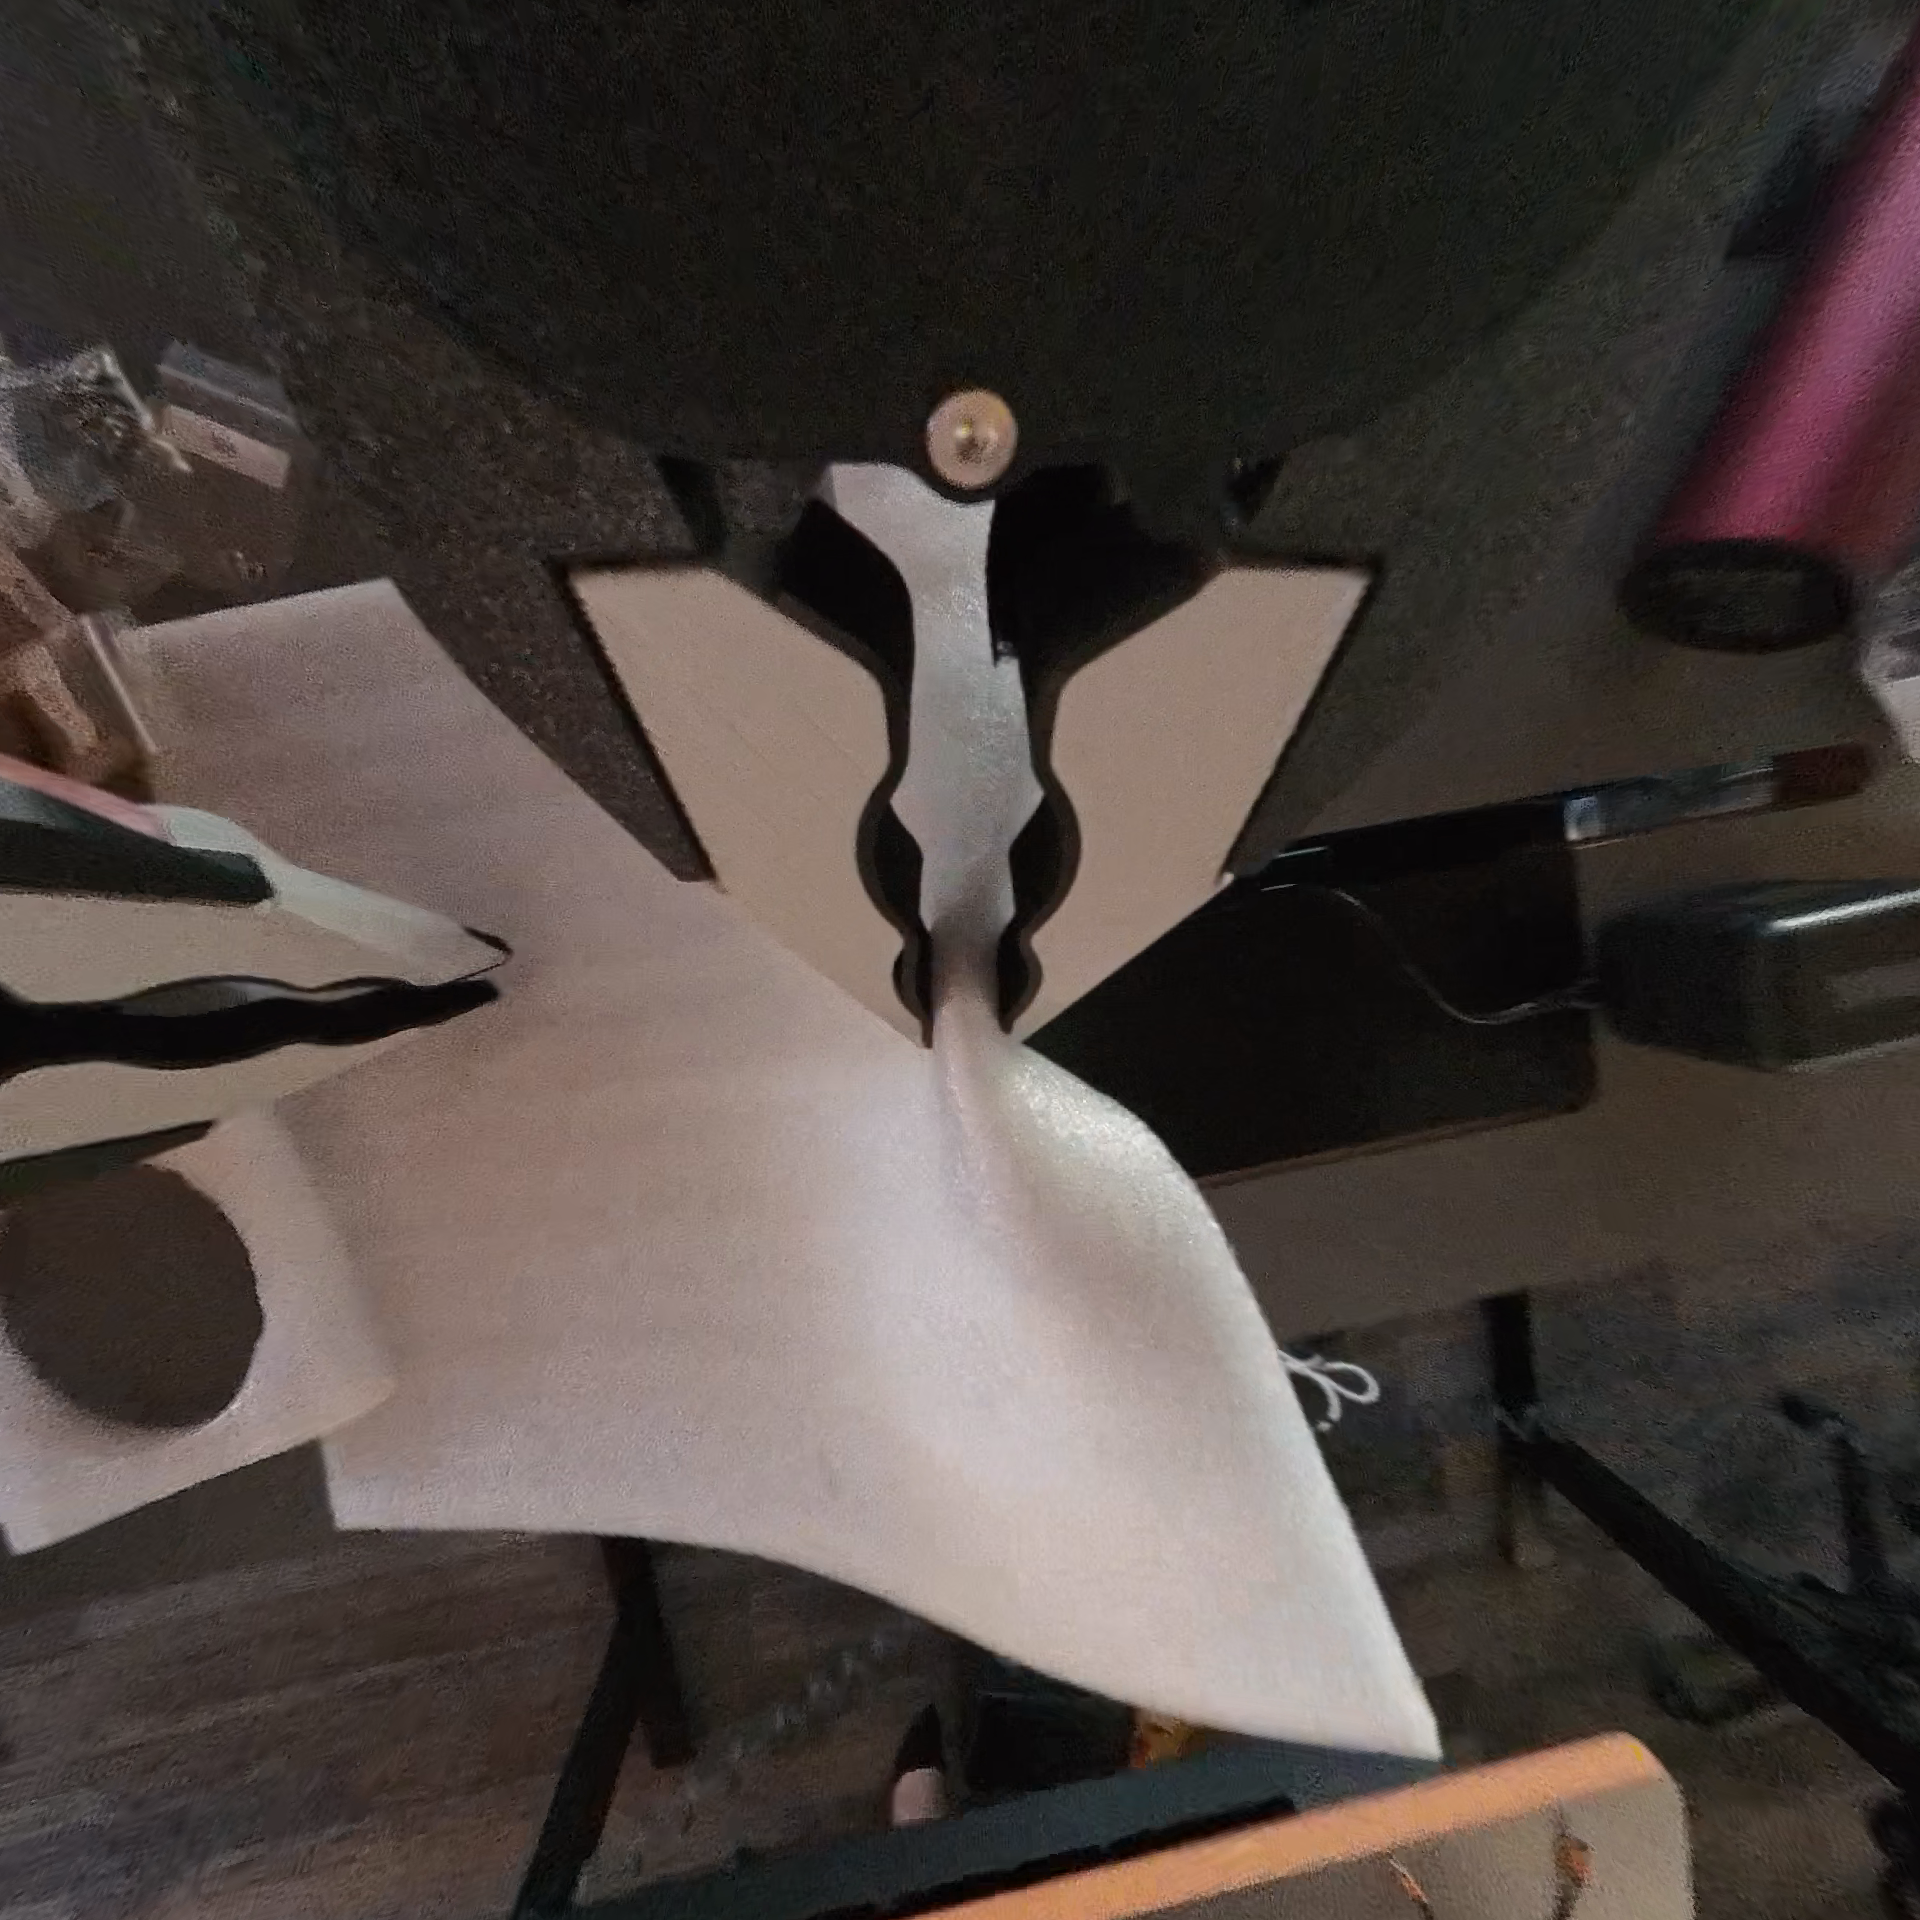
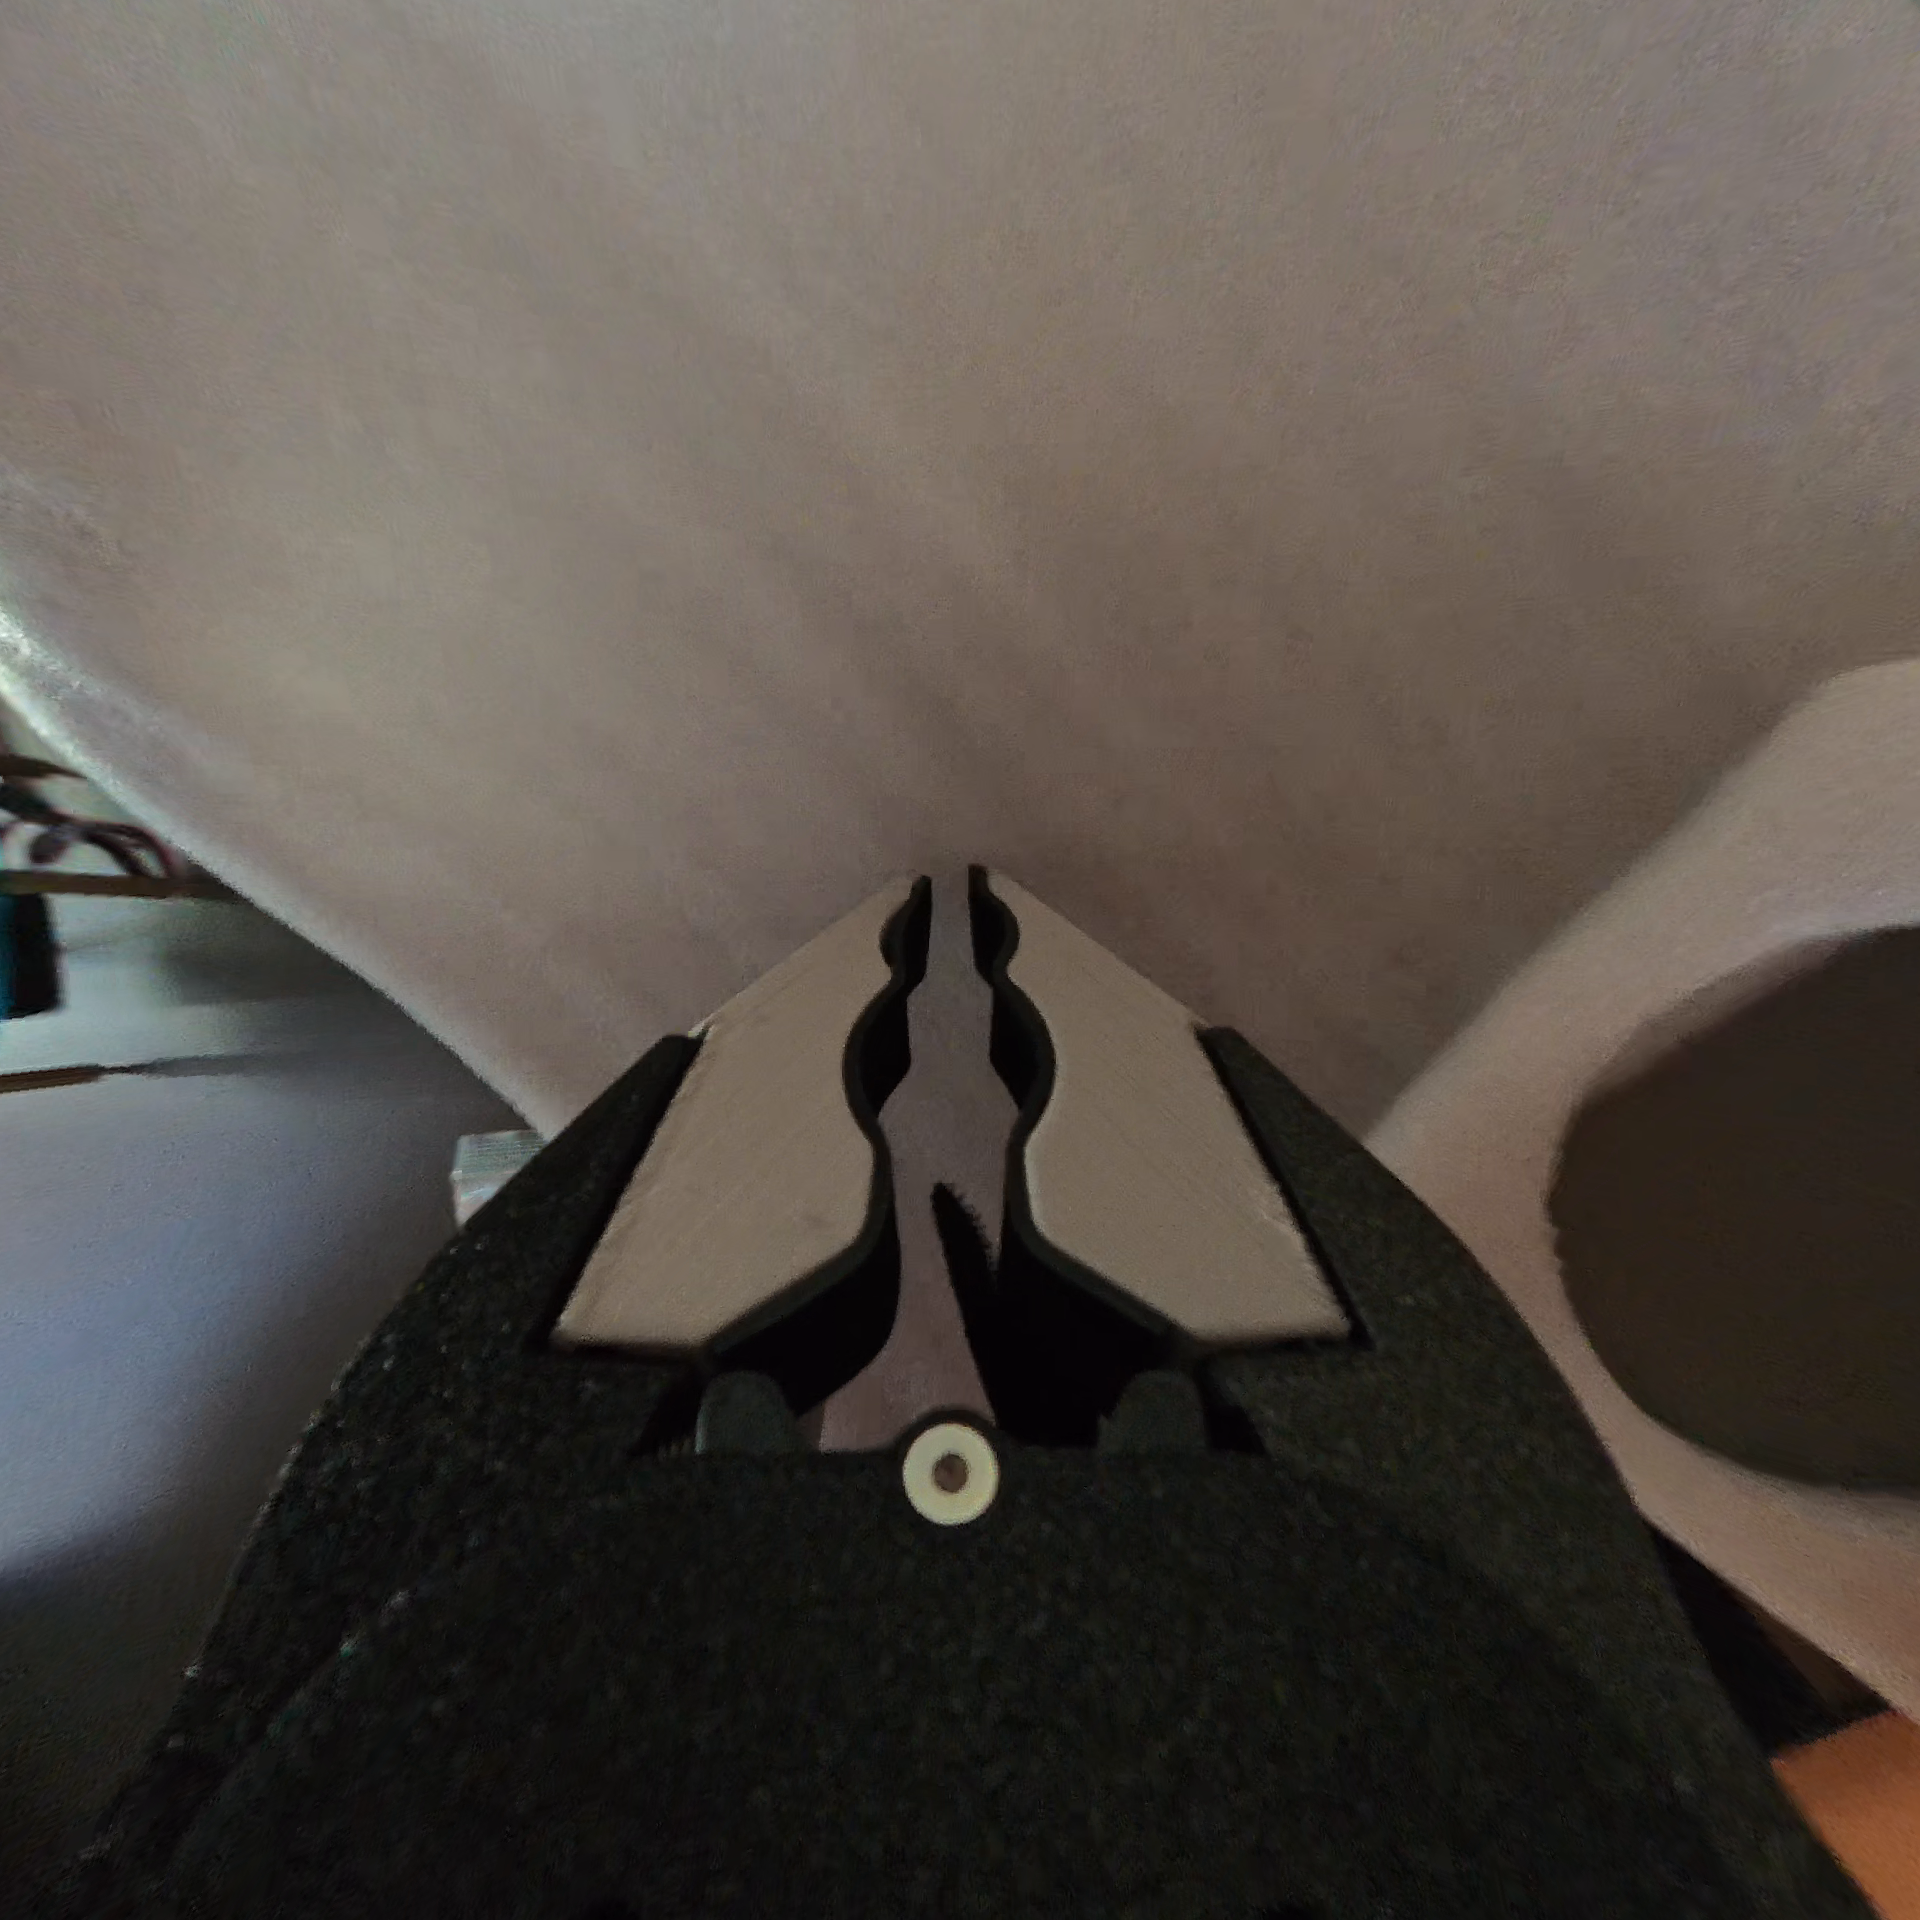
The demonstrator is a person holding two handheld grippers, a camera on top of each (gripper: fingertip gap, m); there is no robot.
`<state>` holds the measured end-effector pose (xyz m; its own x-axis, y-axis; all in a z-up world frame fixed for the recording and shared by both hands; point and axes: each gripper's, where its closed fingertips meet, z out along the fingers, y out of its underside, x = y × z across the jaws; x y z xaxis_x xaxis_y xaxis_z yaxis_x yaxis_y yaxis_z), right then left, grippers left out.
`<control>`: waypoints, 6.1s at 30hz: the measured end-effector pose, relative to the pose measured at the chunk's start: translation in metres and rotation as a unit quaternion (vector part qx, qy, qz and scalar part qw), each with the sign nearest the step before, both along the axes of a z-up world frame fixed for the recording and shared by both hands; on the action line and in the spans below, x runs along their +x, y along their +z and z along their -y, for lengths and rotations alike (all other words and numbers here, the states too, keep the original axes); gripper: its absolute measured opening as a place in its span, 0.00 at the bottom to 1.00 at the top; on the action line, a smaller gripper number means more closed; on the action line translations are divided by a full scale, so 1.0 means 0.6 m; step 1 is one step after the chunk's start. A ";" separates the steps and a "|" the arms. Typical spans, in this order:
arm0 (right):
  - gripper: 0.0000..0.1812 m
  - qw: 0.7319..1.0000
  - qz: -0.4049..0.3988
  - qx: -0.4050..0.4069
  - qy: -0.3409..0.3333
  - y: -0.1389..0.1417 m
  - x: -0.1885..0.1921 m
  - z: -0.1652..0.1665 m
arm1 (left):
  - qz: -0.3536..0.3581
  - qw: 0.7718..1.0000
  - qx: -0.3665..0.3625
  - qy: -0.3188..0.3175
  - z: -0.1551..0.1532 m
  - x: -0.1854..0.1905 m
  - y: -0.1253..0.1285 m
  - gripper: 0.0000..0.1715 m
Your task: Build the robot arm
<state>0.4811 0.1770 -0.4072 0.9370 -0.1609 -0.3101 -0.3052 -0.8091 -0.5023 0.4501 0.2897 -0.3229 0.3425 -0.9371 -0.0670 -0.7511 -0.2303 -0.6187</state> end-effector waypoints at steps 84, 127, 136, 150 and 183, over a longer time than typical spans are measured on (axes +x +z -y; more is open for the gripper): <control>0.12 0.985 0.134 -0.045 -0.098 0.002 -0.373 0.522 | 0.018 0.986 -0.088 -0.139 0.463 -0.597 -0.153 0.25; 0.15 0.941 0.106 0.322 -0.019 0.171 -0.496 -0.067 | 0.202 0.942 -0.039 -0.265 0.085 -0.404 0.075 0.02; 0.14 0.920 0.201 0.327 -0.082 0.288 -0.519 -0.003 | 0.238 0.923 -0.015 -0.302 0.151 -0.416 0.188 0.00; 0.14 0.926 0.174 0.191 -0.275 0.242 -0.589 0.310 | 0.189 0.805 -0.044 -0.560 0.498 -0.469 0.150 0.00; 0.20 0.920 0.240 0.239 -0.196 0.141 -0.612 0.343 | 0.196 0.830 -0.159 -0.497 0.467 -0.510 -0.040 0.18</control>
<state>0.1141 -0.0287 -0.3228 0.8836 -0.4682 0.0012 -0.1771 -0.3365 -0.9249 0.1443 0.0094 -0.3467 -0.6734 -0.7190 0.1717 -0.4237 0.1851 -0.8867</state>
